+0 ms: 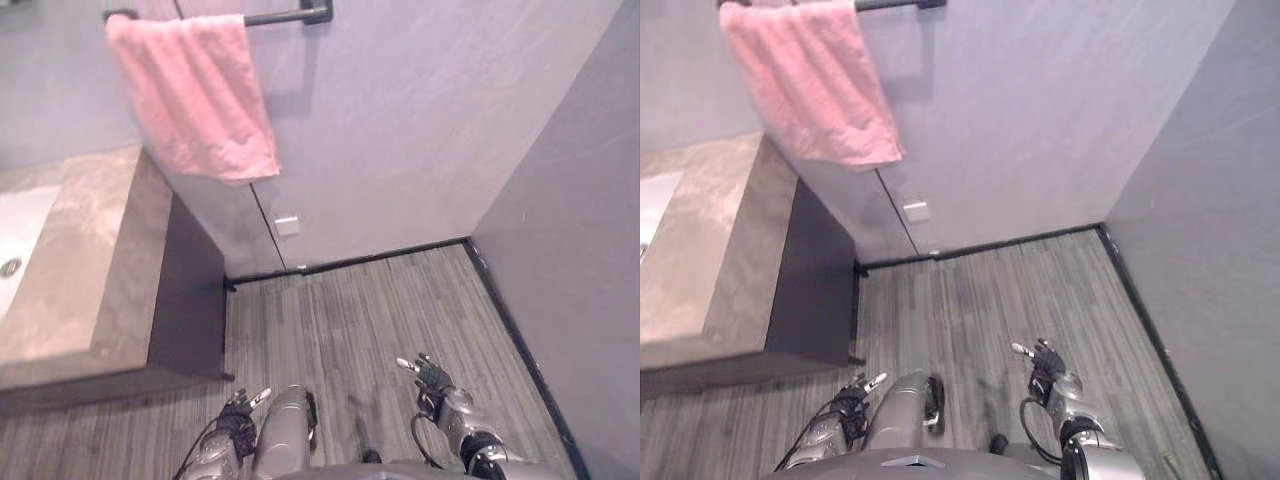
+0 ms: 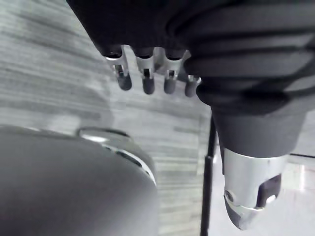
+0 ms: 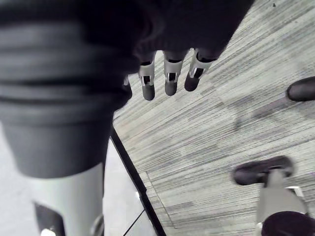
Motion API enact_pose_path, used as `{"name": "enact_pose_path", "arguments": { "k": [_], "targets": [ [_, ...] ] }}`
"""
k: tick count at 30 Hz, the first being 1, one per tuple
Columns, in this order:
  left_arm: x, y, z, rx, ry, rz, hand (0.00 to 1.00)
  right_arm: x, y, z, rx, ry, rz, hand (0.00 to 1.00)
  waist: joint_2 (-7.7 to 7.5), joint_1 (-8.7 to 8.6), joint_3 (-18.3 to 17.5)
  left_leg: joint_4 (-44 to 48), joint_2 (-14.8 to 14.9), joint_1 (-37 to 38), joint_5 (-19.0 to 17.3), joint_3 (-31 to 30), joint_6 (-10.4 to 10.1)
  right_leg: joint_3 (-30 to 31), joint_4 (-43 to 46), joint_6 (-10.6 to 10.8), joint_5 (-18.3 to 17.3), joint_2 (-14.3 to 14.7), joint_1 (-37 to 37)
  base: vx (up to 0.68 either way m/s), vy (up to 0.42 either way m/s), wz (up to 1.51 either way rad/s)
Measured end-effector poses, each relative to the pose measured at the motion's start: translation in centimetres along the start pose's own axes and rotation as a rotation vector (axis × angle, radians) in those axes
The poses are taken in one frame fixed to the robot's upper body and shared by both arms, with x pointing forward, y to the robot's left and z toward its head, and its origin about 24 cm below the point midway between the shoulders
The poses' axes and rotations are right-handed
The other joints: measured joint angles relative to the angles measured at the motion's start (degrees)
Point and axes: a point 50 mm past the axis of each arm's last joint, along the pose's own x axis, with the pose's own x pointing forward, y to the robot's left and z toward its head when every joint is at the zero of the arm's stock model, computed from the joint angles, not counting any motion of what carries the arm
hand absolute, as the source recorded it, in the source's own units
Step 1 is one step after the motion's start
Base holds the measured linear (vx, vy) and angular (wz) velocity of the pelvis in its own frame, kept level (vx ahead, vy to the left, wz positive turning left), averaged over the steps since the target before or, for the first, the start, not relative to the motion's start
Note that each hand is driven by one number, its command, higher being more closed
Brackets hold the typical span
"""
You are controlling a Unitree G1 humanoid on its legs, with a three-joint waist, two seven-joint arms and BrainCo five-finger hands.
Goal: Organize washtable
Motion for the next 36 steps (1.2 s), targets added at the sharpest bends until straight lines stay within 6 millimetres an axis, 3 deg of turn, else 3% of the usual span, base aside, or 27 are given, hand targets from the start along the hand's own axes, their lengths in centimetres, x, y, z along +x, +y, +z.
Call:
{"name": "enact_pose_path", "arguments": {
  "k": [1,2,3,5,8,10,12,13,15,17,18,20,22,26,28,30,34,36],
  "targets": [
    [-0.1,0.3,-0.4,-0.002,0.01,0.009,0.0,-0.1,-0.2,-0.6,-0.001,0.015,-0.004,0.0,-0.35,0.12,-0.2,0.9,-0.5,0.0,3.1,-0.4,1.3,0.5,0.7,0.4,-1.6,-0.6,0.8,0.69,0.191,-0.34],
    [-0.4,1.0,-1.2,-0.002,0.037,0.027,0.0,-0.4,-0.2,-1.5,-0.01,0.041,-0.002,0.0,-0.8,0.16,-1.2,2.7,-1.6,0.1,6.1,-0.6,4.4,1.4,2.8,1.6,-3.7,-1.7,1.1,0.67,0.224,-0.25],
    [-0.7,1.9,-2.2,-0.002,0.078,0.054,0.0,-0.7,-0.4,-2.8,-0.021,0.079,-0.003,0.0,-3.04,-0.23,-2.6,3.5,-3.4,0.7,6.2,0.2,6.1,2.3,8.9,2.8,-4.7,-4.2,-1.0,0.62,0.212,-0.16],
    [-0.9,2.7,-2.6,0.021,0.104,0.07,0.0,-1.1,-0.6,-3.8,-0.013,0.107,-0.005,0.0,-4.87,-0.14,-3.7,2.7,-5.2,2.6,5.2,1.3,7.1,3.1,17.8,3.6,-3.9,-5.7,-4.7,0.5,0.19,0.01],
    [-0.9,2.8,-3.0,0.047,0.131,0.069,0.0,-1.4,-1.1,-4.8,0.036,0.126,-0.021,0.0,-4.96,-0.4,-3.6,0.1,-6.8,10.3,2.7,1.8,9.7,6.5,39.0,7.6,2.0,-6.4,-11.3,0.41,0.157,0.02],
    [-0.9,2.7,-2.8,0.06,0.127,0.061,0.0,-1.4,-0.7,-5.0,0.035,0.13,-0.007,0.0,-4.52,-0.52,-3.4,-3.5,-6.9,16.3,2.6,1.7,9.8,5.8,46.0,6.6,1.4,-6.5,-14.6,0.1,0.084,-0.09],
    [-0.7,2.2,-2.6,0.078,0.12,0.043,0.0,-1.4,-0.5,-5.0,0.026,0.13,0.007,0.0,-3.75,-1.1,-3.9,-7.2,-6.3,20.5,2.2,1.0,9.2,3.1,44.5,3.8,-1.2,-7.1,-17.5,-0.15,0.044,0.03],
    [-0.6,1.9,-2.2,0.084,0.11,0.035,0.0,-1.4,-0.4,-4.8,0.023,0.125,0.01,0.0,-3.43,-1.68,-3.9,-8.3,-5.8,21.6,2.0,0.6,8.8,2.6,39.0,3.7,-2.8,-7.1,-19.4,-0.38,0.046,0.12],
    [-0.3,1.6,-1.7,0.109,0.095,0.023,0.0,-1.3,-0.3,-4.7,0.018,0.121,0.013,0.0,-3.67,-1.84,-4.1,-8.5,-5.0,21.5,0.3,0.0,7.5,2.9,24.9,5.0,-2.3,-6.7,-20.1,-0.39,0.007,0.11],
    [-0.3,2.3,-1.2,0.121,0.079,0.036,0.0,-1.5,-0.1,-5.4,-0.009,0.143,0.026,0.0,-6.55,-1.88,-5.0,-8.5,-6.7,21.7,-0.7,-0.8,5.6,4.0,14.0,5.1,5.2,-8.1,-20.4,-0.08,-0.146,0.24],
    [-0.2,2.1,-1.2,0.126,0.082,0.032,0.0,-1.6,-0.4,-5.6,-0.012,0.149,0.019,0.0,-6.64,-2.22,-5.4,-8.8,-6.7,22.2,-0.4,-2.2,5.0,3.3,14.3,4.9,5.2,-8.3,-19.9,0.12,-0.2,0.4],
    [-0.3,1.2,-1.6,0.114,0.089,0.013,0.0,-1.6,-1.0,-5.3,-0.025,0.142,0.008,0.0,-5.01,-2.1,-6.4,-11.4,-5.4,22.6,1.2,-3.7,2.8,1.8,11.3,4.8,5.2,-6.9,-19.5,0.15,-0.175,0.31],
    [-0.3,0.6,-1.8,0.109,0.095,-0.002,0.0,-1.4,-0.9,-4.6,-0.071,0.129,0.022,0.0,-3.98,-2.12,-6.9,-12.3,-4.5,22.1,2.0,-5.1,2.3,0.3,8.5,3.9,6.8,-5.8,-18.3,0.15,-0.118,0.25],
    [-0.2,0.2,-1.6,0.107,0.085,-0.012,0.0,-1.1,0.0,-3.8,-0.119,0.101,0.048,0.0,-3.99,-2.09,-6.7,-9.1,-3.6,20.6,0.4,-9.1,1.4,-3.3,6.2,3.4,7.0,-4.8,-15.4,0.14,-0.1,0.53],
    [0.1,-0.5,-0.6,0.105,0.049,-0.025,0.0,-0.8,0.6,-1.6,-0.143,0.008,0.068,0.0,-3.64,-1.95,-4.4,1.3,-3.3,16.0,-3.8,-11.1,0.9,-4.9,7.4,2.6,6.0,-4.5,-14.5,0.04,-0.029,0.43],
    [0.1,-0.8,-0.3,0.107,0.034,-0.032,0.0,-0.7,0.6,-0.6,-0.156,-0.037,0.069,0.0,-3.15,-1.75,-3.9,5.2,-3.4,14.6,-4.7,-11.1,0.7,-5.1,9.0,2.6,4.9,-4.6,-14.5,0.0,-0.003,0.17],
    [0.0,-1.3,-0.3,0.1,0.015,-0.036,0.0,-0.9,1.8,1.8,-0.177,-0.155,0.1,0.0,-2.0,-2.01,-3.9,3.6,-2.8,15.4,-6.6,-8.2,1.5,-5.9,11.9,2.8,2.8,-6.0,-15.5,-0.03,0.011,0.04],
    [-0.1,-0.9,-0.2,0.096,0.01,-0.016,0.0,-1.2,2.9,3.5,-0.174,-0.237,0.132,0.0,-2.51,-1.86,-4.3,0.1,-3.7,16.1,-5.0,-6.8,1.1,-4.5,13.0,3.2,2.5,-6.8,-17.0,-0.05,0.031,-0.22]
  ]
}}
